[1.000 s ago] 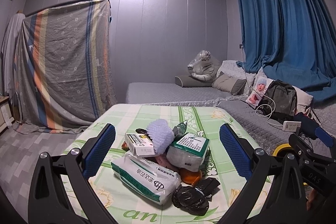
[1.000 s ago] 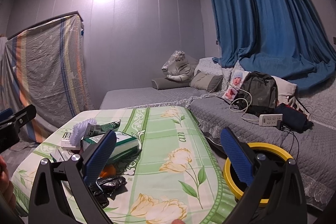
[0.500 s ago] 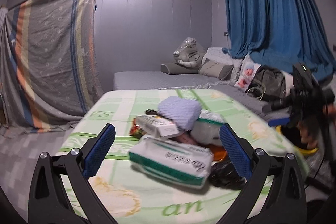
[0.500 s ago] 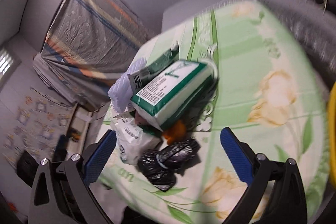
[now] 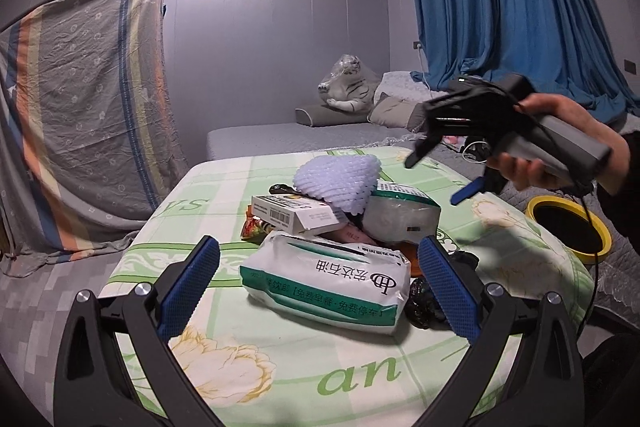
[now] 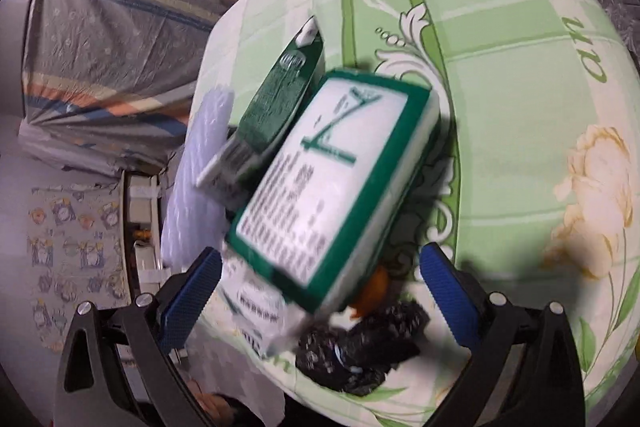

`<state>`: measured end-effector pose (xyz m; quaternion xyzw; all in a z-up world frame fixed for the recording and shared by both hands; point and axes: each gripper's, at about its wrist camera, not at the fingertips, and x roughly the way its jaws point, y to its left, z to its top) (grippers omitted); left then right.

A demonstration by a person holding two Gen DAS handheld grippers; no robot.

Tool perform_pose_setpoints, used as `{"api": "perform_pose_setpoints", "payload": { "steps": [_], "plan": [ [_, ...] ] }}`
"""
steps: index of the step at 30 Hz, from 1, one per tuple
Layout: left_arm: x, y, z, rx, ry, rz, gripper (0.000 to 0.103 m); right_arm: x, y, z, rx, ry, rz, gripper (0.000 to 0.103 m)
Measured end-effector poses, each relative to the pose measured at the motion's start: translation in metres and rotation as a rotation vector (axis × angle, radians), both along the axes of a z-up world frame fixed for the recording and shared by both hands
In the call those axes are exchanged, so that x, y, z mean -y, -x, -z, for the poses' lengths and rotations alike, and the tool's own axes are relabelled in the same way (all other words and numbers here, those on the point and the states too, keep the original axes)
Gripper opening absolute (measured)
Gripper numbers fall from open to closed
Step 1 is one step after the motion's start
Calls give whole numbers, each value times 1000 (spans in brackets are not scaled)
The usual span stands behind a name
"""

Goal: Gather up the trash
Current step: 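Grasp the white-green tissue pack with the right gripper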

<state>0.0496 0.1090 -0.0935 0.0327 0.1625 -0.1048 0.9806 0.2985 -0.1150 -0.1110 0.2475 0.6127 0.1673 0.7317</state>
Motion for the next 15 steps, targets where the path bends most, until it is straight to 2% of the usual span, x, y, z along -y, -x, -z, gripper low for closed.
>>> {"api": "perform_pose_setpoints", "payload": {
  "steps": [7,13,15],
  "plan": [
    [3,3,2,5,-13,20,95,-23,-23,13,-91,76,-56,96],
    [-3,-2,4,-17,17,6,95,-27,-39,38,-166,97,-29,96],
    [-4,-4,4,-23,18,-4,95,-28,-42,41,-163,106,-31,96]
  ]
}}
